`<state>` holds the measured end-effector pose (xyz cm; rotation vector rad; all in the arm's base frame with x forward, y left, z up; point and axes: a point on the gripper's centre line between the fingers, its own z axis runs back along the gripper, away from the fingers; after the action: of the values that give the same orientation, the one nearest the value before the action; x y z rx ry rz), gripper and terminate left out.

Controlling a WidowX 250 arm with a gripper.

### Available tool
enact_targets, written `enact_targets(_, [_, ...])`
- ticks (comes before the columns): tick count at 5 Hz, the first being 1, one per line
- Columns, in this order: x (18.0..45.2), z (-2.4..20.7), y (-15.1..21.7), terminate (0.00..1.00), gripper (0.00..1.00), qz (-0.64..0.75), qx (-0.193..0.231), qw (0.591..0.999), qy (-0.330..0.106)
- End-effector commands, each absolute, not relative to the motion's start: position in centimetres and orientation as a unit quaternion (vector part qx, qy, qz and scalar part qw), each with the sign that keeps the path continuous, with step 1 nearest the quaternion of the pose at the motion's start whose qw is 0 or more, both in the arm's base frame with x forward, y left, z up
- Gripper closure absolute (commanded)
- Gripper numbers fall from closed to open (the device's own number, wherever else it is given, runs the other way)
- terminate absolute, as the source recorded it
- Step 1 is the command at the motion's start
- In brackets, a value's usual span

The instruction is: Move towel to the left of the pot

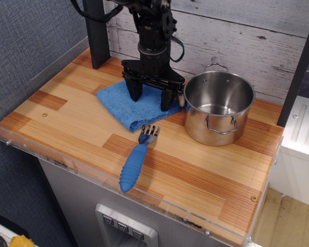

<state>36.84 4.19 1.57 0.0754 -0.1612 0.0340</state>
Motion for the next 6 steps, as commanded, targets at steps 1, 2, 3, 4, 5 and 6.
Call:
enact_targets(1, [36.6,3.6,3.5,0.0,0.0,0.023,0.041,0.993,-0.108])
enact_targets(2, [36.8,4.8,3.9,0.0,0.0,0.036,0.043,0.991,-0.122])
enact_targets(3, [36.9,5.8,4.3,0.0,0.0,0.045,0.047,0.989,-0.136])
enact_targets(4, [36.9,6.7,4.6,0.0,0.0,0.051,0.05,0.986,-0.15])
enact_targets(5, [36.9,7.9,4.9,0.0,0.0,0.058,0.053,0.983,-0.168])
enact_targets(6, [37.0,9.9,5.2,0.0,0.0,0.065,0.058,0.977,-0.193])
